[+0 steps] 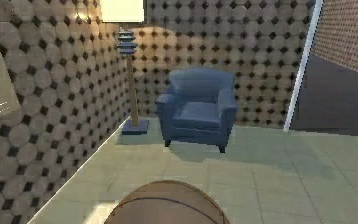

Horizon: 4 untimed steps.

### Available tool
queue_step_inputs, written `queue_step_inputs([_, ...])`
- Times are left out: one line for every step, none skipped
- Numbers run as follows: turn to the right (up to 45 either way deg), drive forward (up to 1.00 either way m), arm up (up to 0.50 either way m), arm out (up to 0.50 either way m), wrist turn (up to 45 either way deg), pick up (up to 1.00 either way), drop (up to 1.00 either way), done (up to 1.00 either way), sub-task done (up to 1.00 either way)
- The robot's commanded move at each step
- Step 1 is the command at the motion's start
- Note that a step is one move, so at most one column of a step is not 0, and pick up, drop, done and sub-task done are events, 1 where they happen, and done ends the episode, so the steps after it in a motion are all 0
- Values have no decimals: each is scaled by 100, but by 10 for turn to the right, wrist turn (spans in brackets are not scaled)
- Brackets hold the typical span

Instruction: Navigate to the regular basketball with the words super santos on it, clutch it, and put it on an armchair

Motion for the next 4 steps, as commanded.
queue_step_inputs([0, 100, 0, 0, 0, 0, 0, 0, 0])
queue_step_inputs([30, 0, 0, 0, 0, 0, 0, 0, 0])
queue_step_inputs([0, 50, 0, 0, 0, 0, 0, 0, 0])
queue_step_inputs([-450, 0, 0, 0, 0, 0, 0, 0, 0])
